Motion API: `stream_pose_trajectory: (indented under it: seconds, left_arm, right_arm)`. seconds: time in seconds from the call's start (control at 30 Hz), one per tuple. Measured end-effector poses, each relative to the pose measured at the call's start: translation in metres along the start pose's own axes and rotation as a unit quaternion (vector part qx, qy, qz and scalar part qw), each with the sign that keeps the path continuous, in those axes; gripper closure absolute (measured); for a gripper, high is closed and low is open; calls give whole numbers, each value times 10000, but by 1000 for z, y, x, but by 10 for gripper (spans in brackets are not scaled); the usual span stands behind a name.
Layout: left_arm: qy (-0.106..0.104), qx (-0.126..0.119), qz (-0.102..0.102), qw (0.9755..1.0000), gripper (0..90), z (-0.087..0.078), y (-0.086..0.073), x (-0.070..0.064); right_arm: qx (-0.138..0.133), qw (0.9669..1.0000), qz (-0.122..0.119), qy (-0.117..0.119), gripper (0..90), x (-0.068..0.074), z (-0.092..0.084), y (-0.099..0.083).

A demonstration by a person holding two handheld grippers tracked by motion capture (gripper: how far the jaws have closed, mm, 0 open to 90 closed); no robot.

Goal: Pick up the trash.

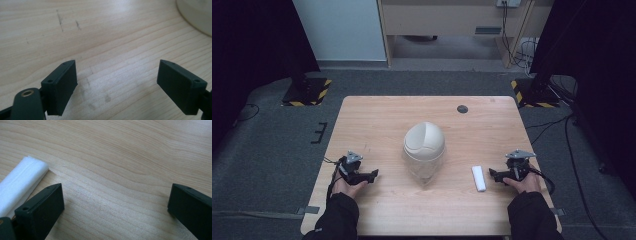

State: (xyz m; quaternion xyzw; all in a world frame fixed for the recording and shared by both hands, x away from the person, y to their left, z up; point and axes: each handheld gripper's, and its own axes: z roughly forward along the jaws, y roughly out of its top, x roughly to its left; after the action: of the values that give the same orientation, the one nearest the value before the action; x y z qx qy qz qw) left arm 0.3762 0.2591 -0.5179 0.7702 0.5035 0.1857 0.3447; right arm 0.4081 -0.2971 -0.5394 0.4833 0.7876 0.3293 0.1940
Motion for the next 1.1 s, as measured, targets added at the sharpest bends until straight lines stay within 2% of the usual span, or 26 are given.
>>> stream_pose_trajectory:
  seconds: [0.13, 0.17, 0.37, 0.4, 0.47, 0.5, 0.63, 0.67, 0.73, 0.77, 0.83, 0.87, 0.9, 0.93, 0.97, 1.07, 1.1]
  left_arm:
    - [-46, -192, -9, 9998, 161, -4, 4, -3]
    - [-78, -344, -20, 9994, 160, -7, 7, -5]
    - [-107, -503, 7, 9987, 174, -12, 12, -7]
    - [-186, -640, 7, 9978, 178, -15, 15, -8]
    - [-195, -694, 55, 9974, 179, -17, 16, -9]
    - [-258, -823, 114, 9962, 179, -20, 19, -10]
    - [-379, -1073, 163, 9934, 178, -28, 25, -14]
    - [-430, -1182, 181, 9919, 177, -31, 27, -16]
    - [-449, -1225, 191, 9913, 172, -32, 28, -17]
    - [-476, -1362, 260, 9892, 172, -36, 32, -20]
    - [-469, -1422, 308, 9883, 168, -38, 34, -22]
    - [-538, -1547, 359, 9858, 167, -42, 38, -25]
    - [-609, -1596, 383, 9846, 167, -44, 40, -26]
    - [-609, -1596, 383, 9846, 166, -44, 40, -26]
    - [-761, -1663, 432, 9822, 167, -47, 44, -29]
    - [-839, -1695, 456, 9809, 168, -49, 47, -33]
    - [-895, -1725, 475, 9798, 168, -50, 48, -35]
  right_arm:
    - [1, 10000, 2, 0, 7, 0, 0, 0]
    - [0, 10000, -3, -1, 7, 0, 0, 0]
    - [0, 10000, -2, 0, 7, 0, 0, 0]
    - [0, 10000, -1, -2, 7, 0, 0, 0]
    - [0, 10000, -3, -1, 7, 0, 0, 0]
    - [0, 10000, -2, -2, 7, 0, 0, 0]
    - [0, 10000, -2, -1, 7, 0, 0, 0]
    - [0, 10000, -3, -1, 6, 0, 0, 0]
    - [0, 10000, -3, 0, 6, 0, 0, 0]
    - [1, 10000, -9, 4, 7, 0, 0, 0]
    - [-2, 10000, -16, 5, 7, 0, 0, 0]
    - [-3, 10000, -17, 5, 6, 0, 0, 0]
    - [-3, 10000, -16, 5, 6, 0, 0, 0]
    - [-3, 10000, -16, 5, 6, 0, 0, 0]
    - [-2, 10000, -17, 5, 7, 0, 0, 0]
    - [-3, 10000, -16, 5, 6, 0, 0, 0]
    - [-3, 10000, -16, 5, 7, 0, 0, 0]
